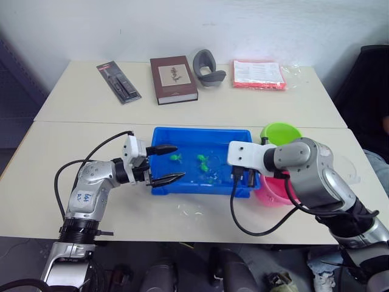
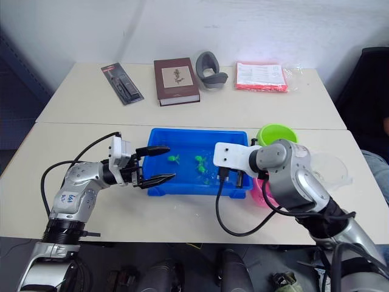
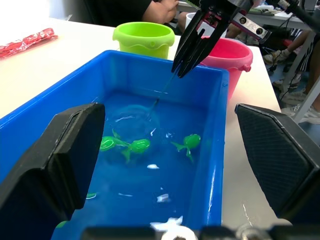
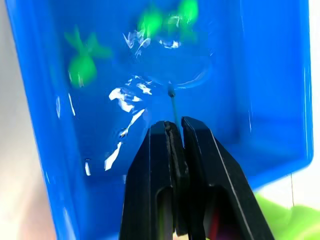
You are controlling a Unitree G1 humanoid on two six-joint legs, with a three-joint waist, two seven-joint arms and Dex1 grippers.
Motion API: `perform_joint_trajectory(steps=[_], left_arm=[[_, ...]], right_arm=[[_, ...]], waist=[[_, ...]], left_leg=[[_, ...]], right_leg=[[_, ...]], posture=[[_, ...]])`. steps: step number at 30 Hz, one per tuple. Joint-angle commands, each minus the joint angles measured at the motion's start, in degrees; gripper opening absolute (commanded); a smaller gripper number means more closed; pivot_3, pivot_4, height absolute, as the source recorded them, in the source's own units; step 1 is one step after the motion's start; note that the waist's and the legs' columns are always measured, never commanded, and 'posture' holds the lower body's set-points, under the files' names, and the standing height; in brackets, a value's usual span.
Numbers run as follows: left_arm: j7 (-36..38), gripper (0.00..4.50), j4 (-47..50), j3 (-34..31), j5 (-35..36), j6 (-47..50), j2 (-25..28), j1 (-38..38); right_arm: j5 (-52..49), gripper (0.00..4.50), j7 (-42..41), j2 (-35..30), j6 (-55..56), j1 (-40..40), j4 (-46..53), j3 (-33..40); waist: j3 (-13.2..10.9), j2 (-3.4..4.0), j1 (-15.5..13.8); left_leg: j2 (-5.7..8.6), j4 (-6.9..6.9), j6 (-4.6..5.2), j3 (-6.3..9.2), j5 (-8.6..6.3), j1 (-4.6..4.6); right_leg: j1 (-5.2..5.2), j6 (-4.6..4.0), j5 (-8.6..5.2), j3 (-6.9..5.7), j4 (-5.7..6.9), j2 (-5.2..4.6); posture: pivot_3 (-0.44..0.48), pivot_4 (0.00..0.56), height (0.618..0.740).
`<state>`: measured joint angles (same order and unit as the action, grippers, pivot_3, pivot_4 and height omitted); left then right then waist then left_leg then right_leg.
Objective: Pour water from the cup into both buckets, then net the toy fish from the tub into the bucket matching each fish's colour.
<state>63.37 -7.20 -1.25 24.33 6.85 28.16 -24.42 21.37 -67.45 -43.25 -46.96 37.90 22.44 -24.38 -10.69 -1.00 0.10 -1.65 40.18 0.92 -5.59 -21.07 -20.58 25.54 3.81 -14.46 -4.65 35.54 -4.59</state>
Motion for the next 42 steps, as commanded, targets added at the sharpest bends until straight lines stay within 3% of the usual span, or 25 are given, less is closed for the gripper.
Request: perform_joint_trajectory(steps=[1,4,14,31,42], left_arm=[[0.0,4.49,2.1,-1.1,0.4,-1.0,0.8,0.1],[0.1,4.49,2.0,-1.3,0.4,-1.0,1.1,0.1],[2.1,4.49,-0.5,-3.2,0.7,-0.5,5.7,-0.1],[1.7,4.49,-0.2,-4.1,0.8,-0.3,6.6,0.8],[1.1,4.49,-0.3,-4.3,0.8,-0.4,6.6,1.2]], right_arm=[[-1.8,0.0,-0.2,-2.2,-0.2,-1.5,2.2,1.4],[-3.3,0.0,0.5,-2.0,-1.4,-2.2,2.4,1.8],[-11.0,0.0,7.7,7.8,-3.0,-1.4,-1.1,3.8],[-12.4,0.0,20.5,12.0,4.6,-1.7,-9.7,5.4],[-15.0,0.0,21.5,9.6,3.5,-5.5,-2.5,9.1]], waist=[[0.0,0.0,0.0],[0.0,0.0,0.2],[0.0,0.0,0.2],[0.0,0.0,0.2],[0.0,0.0,0.2]], left_leg=[[0.0,0.0,0.0,0.01,0.0,0.0],[-0.04,0.0,-0.01,-0.01,0.0,0.02],[-0.08,-0.03,-0.07,-0.03,0.03,0.09],[-0.1,-0.06,-0.05,-0.06,0.02,0.07],[-0.08,-0.07,-0.04,-0.05,0.02,0.07]], right_leg=[[0.0,0.0,0.0,0.0,0.01,0.0],[0.0,0.0,0.0,0.01,0.02,0.01],[0.0,-0.04,-0.02,0.02,0.07,-0.02],[0.02,-0.04,-0.02,0.03,0.07,-0.04],[0.02,-0.04,-0.02,0.03,0.05,-0.07]], posture=[[0.0,0.15,0.74],[0.0,0.15,0.74],[0.0,0.15,0.74],[0.0,0.15,0.74],[0.0,0.15,0.74]])
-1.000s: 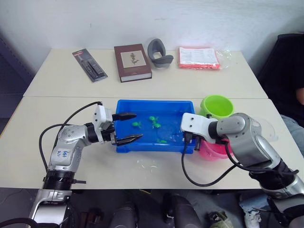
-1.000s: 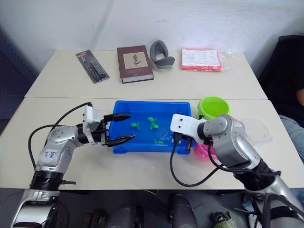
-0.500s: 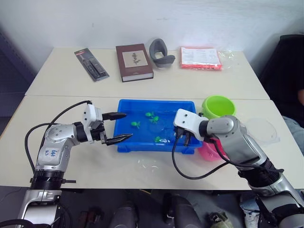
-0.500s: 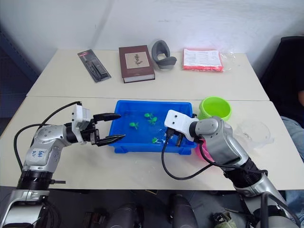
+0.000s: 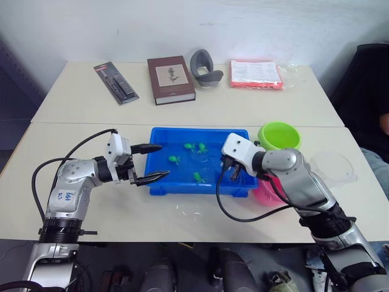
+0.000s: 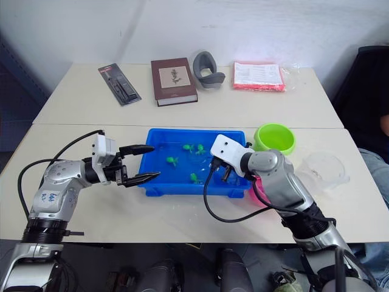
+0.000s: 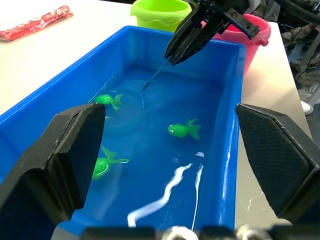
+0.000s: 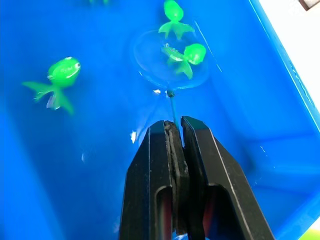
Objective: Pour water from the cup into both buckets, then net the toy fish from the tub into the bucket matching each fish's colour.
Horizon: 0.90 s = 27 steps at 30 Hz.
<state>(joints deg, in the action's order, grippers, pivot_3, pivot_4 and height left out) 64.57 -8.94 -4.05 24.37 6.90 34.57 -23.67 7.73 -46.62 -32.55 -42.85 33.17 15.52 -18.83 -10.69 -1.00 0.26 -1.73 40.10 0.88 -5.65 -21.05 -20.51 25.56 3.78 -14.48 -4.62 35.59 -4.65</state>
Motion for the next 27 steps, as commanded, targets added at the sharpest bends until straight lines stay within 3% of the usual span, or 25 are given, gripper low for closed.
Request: perform_joint_trajectory(steps=[1,15,27], left_arm=[[-0.1,4.49,1.4,-1.5,0.7,-0.5,0.2,0.4],[1.0,4.49,0.2,-1.6,0.8,-1.4,0.1,0.3],[-1.2,4.49,1.1,-2.2,3.9,1.4,-3.7,-2.6]], right_arm=[[-1.6,0.0,0.6,-1.4,-0.7,-1.4,5.3,4.1],[-9.9,0.0,0.0,-9.2,-7.1,-18.6,24.4,16.3],[-18.4,0.0,7.3,-0.6,-5.6,-32.0,36.0,34.6]], waist=[[0.0,0.0,0.0],[0.0,0.0,-0.2],[0.0,-0.01,-0.4]], left_leg=[[0.0,0.0,0.0,0.0,0.0,0.0],[-0.01,-0.02,0.02,0.04,-0.01,0.0],[0.06,-0.02,0.04,0.09,-0.01,0.01]], right_leg=[[0.0,0.0,0.0,0.0,0.0,0.0],[-0.02,0.0,0.0,0.02,-0.04,0.0],[-0.08,0.01,0.0,0.16,-0.05,0.08]], posture=[[0.0,0.15,0.74],[0.0,0.15,0.74],[0.0,0.15,0.74]])
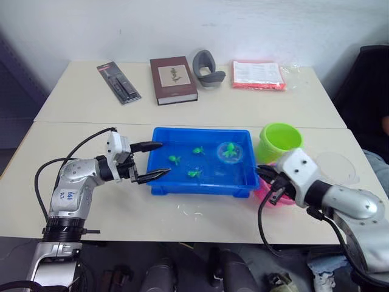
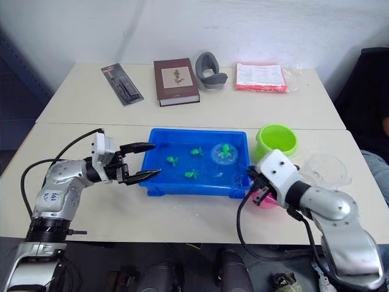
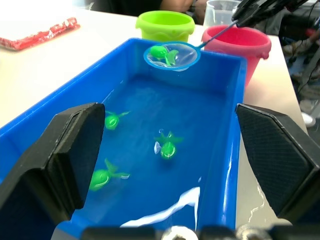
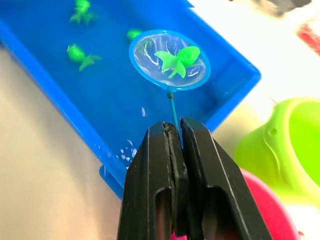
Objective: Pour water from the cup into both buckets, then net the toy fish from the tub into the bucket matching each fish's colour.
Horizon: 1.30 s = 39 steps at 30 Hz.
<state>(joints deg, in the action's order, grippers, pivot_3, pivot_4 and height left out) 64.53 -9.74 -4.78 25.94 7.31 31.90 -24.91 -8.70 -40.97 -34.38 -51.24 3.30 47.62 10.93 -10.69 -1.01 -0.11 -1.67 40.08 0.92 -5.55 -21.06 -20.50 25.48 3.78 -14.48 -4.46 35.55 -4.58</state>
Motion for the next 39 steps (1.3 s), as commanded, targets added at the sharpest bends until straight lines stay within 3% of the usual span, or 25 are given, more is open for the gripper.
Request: perform_joint_trajectory(steps=[1,7,13,25,39], left_arm=[[-1.7,4.49,2.5,-1.4,2.5,1.6,-1.4,-1.4],[-2.7,4.49,4.5,-0.9,3.5,3.9,-2.7,-1.5],[-3.2,4.49,5.4,0.6,3.0,5.2,-5.2,-2.7],[-4.6,4.49,4.5,2.9,1.9,4.8,-8.5,-5.2],[-5.3,4.49,3.1,3.6,1.2,2.8,-10.6,-6.8]], right_arm=[[-1.8,0.0,1.9,1.2,4.2,-3.8,4.1,6.5],[1.0,0.0,4.1,0.0,13.7,-10.8,0.8,15.4],[7.5,0.0,6.0,-4.2,29.7,-13.8,-10.7,18.6],[24.1,0.0,14.4,-13.8,51.1,-8.4,-30.4,11.6],[46.5,0.0,27.9,-27.9,71.1,-8.3,-42.7,4.9]], waist=[[0.0,0.0,0.0],[0.0,0.0,0.0],[0.0,-0.01,0.1],[0.0,0.0,0.1],[0.0,0.0,0.1]], left_leg=[[0.0,0.0,0.0,0.01,0.0,0.0],[0.02,0.0,0.01,-0.02,0.0,0.03],[0.03,-0.01,0.02,-0.12,0.01,0.13],[0.04,-0.01,0.01,-0.32,0.06,0.27],[0.03,-0.01,-0.06,-0.35,0.11,0.27]], right_leg=[[0.0,0.0,0.0,0.02,0.0,0.02],[-0.01,0.01,0.0,0.03,0.01,0.07],[-0.05,0.0,0.0,0.05,-0.03,0.12],[-0.04,0.0,0.0,0.27,-0.01,0.11],[-0.04,0.0,0.0,0.7,-0.02,0.1]], posture=[[0.0,0.15,0.74],[0.0,0.15,0.74],[0.0,0.15,0.74],[0.0,0.15,0.74],[0.0,0.15,0.74]])
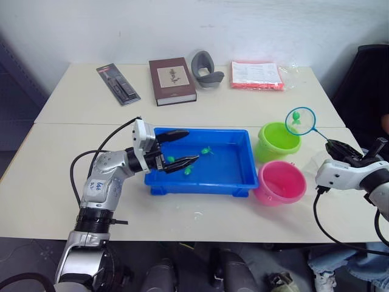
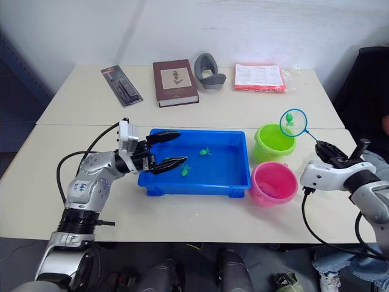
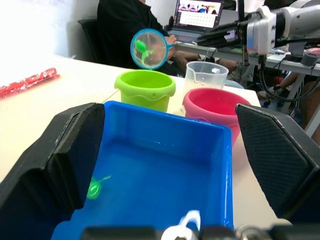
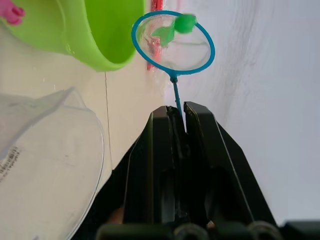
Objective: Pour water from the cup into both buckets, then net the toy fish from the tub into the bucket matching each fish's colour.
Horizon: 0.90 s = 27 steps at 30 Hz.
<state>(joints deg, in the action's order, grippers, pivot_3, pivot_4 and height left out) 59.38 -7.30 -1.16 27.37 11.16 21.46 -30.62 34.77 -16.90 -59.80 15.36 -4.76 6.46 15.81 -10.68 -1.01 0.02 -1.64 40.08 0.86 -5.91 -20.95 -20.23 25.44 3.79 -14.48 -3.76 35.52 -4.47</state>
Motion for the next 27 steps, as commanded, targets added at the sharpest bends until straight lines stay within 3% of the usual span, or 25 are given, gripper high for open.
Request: perform_joint_trajectory(steps=[1,6,9,11,15,17,22,27], left_arm=[[-0.2,4.49,0.6,0.1,-0.3,-1.1,-0.4,-1.3],[-0.3,4.49,0.8,0.1,-0.7,-0.9,-0.6,-1.6],[-0.7,4.49,1.2,-0.6,-0.8,-0.9,0.0,-0.9],[-0.5,4.49,1.5,-1.1,-0.7,-0.7,0.9,-0.3],[1.7,4.49,-0.5,-2.9,-1.5,-2.2,5.8,1.6],[3.1,4.49,-1.6,-3.2,-1.9,-3.3,7.8,2.1],[4.1,4.49,-3.1,-4.3,-2.0,-4.9,10.8,2.6],[4.0,4.49,-3.3,-4.3,-1.9,-5.4,10.8,2.8]], right_arm=[[3.6,0.0,5.0,-3.0,6.4,-0.5,-2.5,-0.1],[3.2,0.0,9.0,-3.7,11.2,-1.4,-3.9,2.6],[-5.0,0.0,6.6,-1.0,10.2,1.6,-0.1,3.6],[-14.6,0.0,0.6,2.1,5.6,3.3,3.8,1.8],[-38.4,0.0,-15.1,6.7,-18.3,8.2,19.1,-7.1],[-41.4,0.0,-19.1,6.7,-27.0,9.6,23.6,-10.1],[-49.8,0.0,-19.1,10.2,-49.9,15.3,31.8,-15.2],[-64.8,0.0,-18.6,14.7,-71.5,20.4,35.2,-12.8]], waist=[[0.0,0.0,0.0],[0.0,0.0,0.1],[0.0,0.0,0.3],[0.0,0.0,0.4],[0.0,-0.04,0.6],[0.0,-0.04,0.5],[0.0,-0.04,-0.3],[0.0,-0.05,-0.8]], left_leg=[[0.0,0.0,-0.01,0.0,0.0,0.0],[-0.01,0.0,-0.04,-0.03,0.02,0.01],[-0.02,-0.01,-0.07,-0.03,0.04,0.02],[-0.08,-0.01,-0.11,-0.09,0.06,0.05],[-0.23,-0.03,-0.31,0.02,0.15,0.12],[-0.25,-0.03,-0.32,0.14,0.16,0.1],[-0.1,0.02,-0.14,0.31,0.1,-0.01],[-0.06,0.03,0.03,0.41,0.01,-0.16]], right_leg=[[0.0,0.0,0.0,0.0,0.01,0.0],[0.0,0.0,0.0,0.02,-0.01,0.02],[0.0,0.0,0.0,0.04,0.0,0.02],[0.0,0.01,0.0,0.11,0.02,0.03],[-0.01,-0.03,-0.01,0.11,0.1,0.04],[0.0,-0.09,-0.04,0.04,0.14,0.02],[0.0,-0.16,-0.07,-0.16,0.15,-0.2],[0.0,-0.13,-0.05,-0.4,0.05,-0.42]], posture=[[0.0,0.15,0.74],[0.0,0.15,0.74],[0.0,0.15,0.74],[0.0,0.15,0.74],[0.0,0.15,0.74],[0.0,0.15,0.74],[0.0,0.15,0.74],[0.0,0.15,0.74]])
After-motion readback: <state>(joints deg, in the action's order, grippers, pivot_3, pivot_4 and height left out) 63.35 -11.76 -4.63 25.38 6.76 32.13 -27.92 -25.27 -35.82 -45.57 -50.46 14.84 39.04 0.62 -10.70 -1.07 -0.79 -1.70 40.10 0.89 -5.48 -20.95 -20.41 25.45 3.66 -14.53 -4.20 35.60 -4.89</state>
